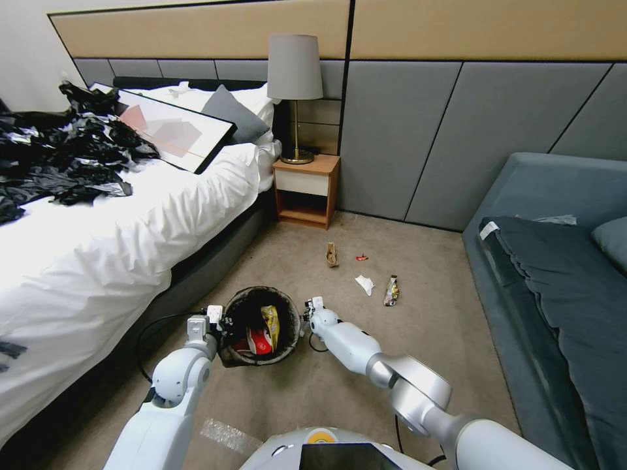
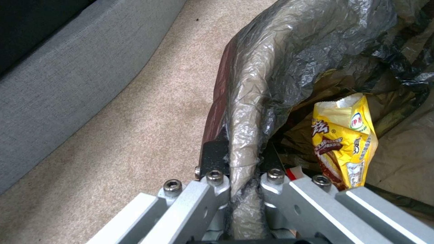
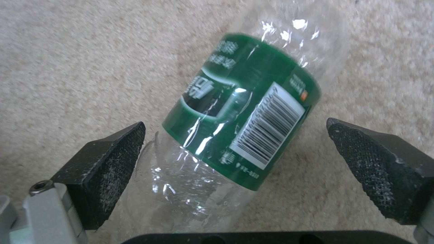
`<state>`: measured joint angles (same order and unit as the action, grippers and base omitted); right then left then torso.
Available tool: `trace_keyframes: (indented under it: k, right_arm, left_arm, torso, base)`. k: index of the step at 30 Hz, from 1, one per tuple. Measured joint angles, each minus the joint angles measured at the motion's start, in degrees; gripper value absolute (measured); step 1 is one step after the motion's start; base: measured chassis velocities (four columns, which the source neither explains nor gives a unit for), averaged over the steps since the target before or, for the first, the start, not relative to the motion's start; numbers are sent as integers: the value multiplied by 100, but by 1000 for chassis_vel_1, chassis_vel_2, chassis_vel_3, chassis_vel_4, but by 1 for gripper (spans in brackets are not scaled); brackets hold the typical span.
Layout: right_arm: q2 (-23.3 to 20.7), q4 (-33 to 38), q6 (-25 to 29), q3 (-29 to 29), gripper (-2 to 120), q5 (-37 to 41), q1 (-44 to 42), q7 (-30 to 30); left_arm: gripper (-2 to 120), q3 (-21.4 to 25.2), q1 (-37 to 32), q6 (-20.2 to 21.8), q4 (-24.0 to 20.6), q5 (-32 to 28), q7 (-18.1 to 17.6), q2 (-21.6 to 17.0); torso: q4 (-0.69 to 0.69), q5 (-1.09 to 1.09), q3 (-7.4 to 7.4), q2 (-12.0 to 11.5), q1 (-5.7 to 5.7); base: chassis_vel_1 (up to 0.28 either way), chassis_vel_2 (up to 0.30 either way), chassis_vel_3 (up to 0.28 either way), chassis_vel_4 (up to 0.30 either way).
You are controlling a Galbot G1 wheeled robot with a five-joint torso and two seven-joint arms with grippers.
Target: Pick up the trash bin, then pick up the garbage from the floor and place it into the trash bin.
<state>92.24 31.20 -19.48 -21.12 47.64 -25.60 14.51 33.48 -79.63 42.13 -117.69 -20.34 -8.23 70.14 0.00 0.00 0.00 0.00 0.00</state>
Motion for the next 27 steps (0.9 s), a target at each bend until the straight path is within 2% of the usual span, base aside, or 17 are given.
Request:
trace_keyframes:
  k: [4,6,7,9,10,12,13,15,16,19,24,26,27]
  right_arm:
    - [-2,-31,0,0,98,-1,0,-24]
    - [-3,-80,-15,16,87,39,8,-43]
    - [-3,-80,-15,16,87,39,8,-43]
    - [-5,-139,-27,42,76,37,13,-73]
    - [-5,-139,-27,42,76,37,13,-73]
    - [-6,-142,-35,55,66,37,2,-89]
    - [-6,-142,-35,55,66,37,2,-89]
    - [-7,-127,-38,61,54,36,-6,-90]
    - [-7,-127,-38,61,54,36,-6,-90]
    - [-8,-41,-65,62,39,35,-10,-90]
    - [-20,194,-134,61,31,45,-49,-50]
    - [-212,673,-268,24,26,152,-104,67]
    - [-212,673,-268,24,26,152,-104,67]
  left_arm:
    - [0,1,8,0,7,1,2,1]
    - [0,9,-3,0,5,1,7,-19]
    - [0,9,-3,0,5,1,7,-19]
    - [0,17,-11,0,3,1,9,-28]
    - [0,17,-11,0,3,1,9,-28]
    - [0,11,-15,0,3,5,11,-24]
    - [0,11,-15,0,3,5,11,-24]
    - [0,10,-11,0,3,12,15,-21]
    - [0,10,-11,0,3,12,15,-21]
    - [0,23,-2,0,10,21,21,-22]
    - [0,34,4,0,12,28,23,-29]
    - [0,64,19,0,16,26,25,-53]
    - [0,64,19,0,16,26,25,-53]
  torso:
    - [-1,0,0,0,0]
    - [0,0,0,0,0]
    - [0,0,0,0,0]
    - [0,0,0,0,0]
    - [0,0,0,0,0]
    - [0,0,0,0,0]
    - [0,0,0,0,0]
    - [0,0,0,0,0]
    - [0,0,0,0,0]
    - [0,0,0,0,0]
    - [0,0,0,0,0]
    - [3,1,0,0,0]
    - [3,1,0,0,0]
  base:
    - [0,0,0,0]
    - [0,0,0,0]
    - [0,0,0,0]
    - [0,0,0,0]
    - [0,0,0,0]
    - [0,0,0,0]
    - [0,0,0,0]
    - [0,0,0,0]
    - [0,0,0,0]
    - [0,0,0,0]
    - [0,0,0,0]
    - [0,0,0,0]
    - [0,0,0,0]
